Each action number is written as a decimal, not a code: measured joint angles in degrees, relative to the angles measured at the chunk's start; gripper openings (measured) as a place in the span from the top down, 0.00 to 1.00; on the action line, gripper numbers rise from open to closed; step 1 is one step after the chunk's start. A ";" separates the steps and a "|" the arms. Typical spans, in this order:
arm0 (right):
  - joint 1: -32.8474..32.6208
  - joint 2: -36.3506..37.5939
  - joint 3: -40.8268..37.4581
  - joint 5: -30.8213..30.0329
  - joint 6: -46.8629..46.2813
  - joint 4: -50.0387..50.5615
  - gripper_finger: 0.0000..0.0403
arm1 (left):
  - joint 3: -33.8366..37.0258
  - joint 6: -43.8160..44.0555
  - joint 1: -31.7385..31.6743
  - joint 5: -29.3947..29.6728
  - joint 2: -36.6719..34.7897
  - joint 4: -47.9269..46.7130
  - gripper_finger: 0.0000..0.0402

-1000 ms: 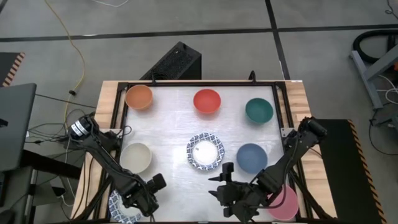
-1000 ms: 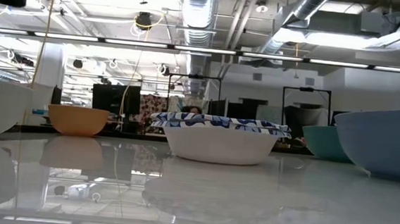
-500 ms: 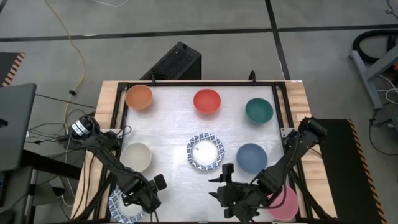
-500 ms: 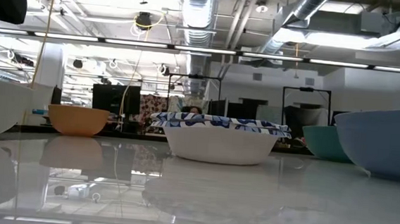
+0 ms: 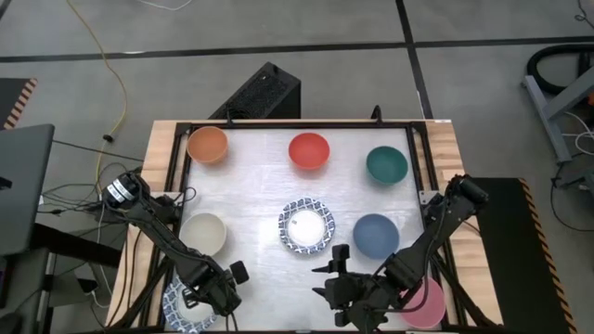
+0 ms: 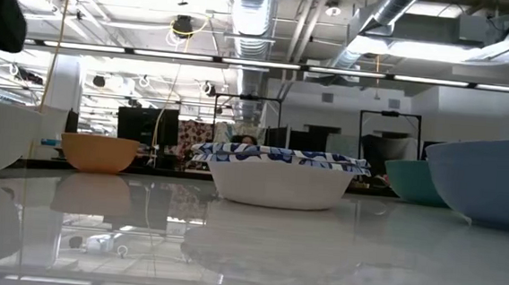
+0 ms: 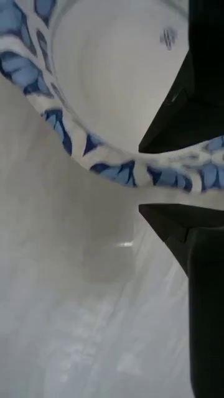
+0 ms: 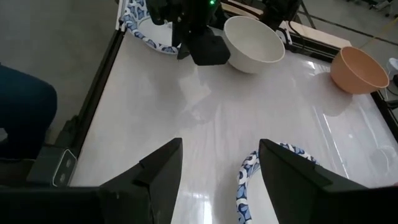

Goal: Nest bowls inside each other
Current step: Stack the bottom white pattern bowl into the top white pattern bowl

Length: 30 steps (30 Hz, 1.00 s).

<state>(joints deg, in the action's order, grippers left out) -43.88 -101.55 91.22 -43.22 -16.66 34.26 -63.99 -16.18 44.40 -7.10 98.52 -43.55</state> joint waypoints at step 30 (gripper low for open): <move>0.02 -0.01 0.00 -0.45 -8.14 0.43 0.42 | -14.12 19.47 -3.63 20.73 0.00 -9.44 1.00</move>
<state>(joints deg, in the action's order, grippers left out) -43.86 -101.56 91.22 -43.68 -24.79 34.69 -78.10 3.29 40.77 13.62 98.52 -52.99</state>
